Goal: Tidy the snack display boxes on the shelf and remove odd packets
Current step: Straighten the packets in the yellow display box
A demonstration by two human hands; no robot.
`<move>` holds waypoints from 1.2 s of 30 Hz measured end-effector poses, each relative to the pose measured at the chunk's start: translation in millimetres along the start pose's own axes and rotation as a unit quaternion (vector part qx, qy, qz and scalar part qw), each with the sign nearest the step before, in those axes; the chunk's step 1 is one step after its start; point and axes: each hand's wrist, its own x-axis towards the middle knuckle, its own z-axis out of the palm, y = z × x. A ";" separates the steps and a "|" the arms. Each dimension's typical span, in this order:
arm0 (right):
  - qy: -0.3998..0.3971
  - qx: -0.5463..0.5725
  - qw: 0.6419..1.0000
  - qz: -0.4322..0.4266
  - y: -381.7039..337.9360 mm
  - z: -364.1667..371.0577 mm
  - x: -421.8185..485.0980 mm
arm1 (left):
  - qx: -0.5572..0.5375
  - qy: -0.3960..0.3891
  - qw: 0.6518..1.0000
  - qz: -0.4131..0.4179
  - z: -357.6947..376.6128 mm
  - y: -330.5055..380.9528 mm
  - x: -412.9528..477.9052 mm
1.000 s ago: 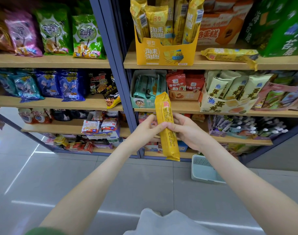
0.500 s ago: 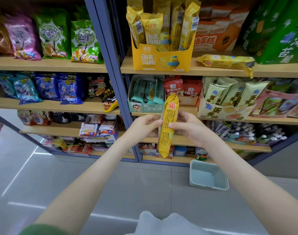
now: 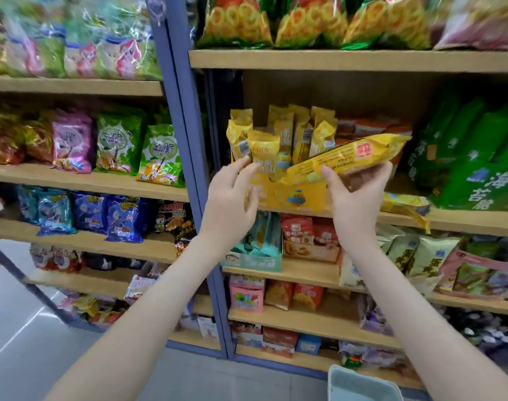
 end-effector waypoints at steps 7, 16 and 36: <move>0.027 -0.087 0.994 -0.066 30.6 38.9 38.0 | 0.158 0.044 0.975 0.153 30.9 -33.9 58.6; -0.142 -0.362 0.920 -0.042 81.5 59.5 38.7 | 0.160 0.040 0.966 0.200 68.1 -75.2 71.2; -0.243 -0.554 0.772 -0.195 100.1 59.3 111.2 | 0.012 0.069 0.959 0.274 69.8 -91.3 94.2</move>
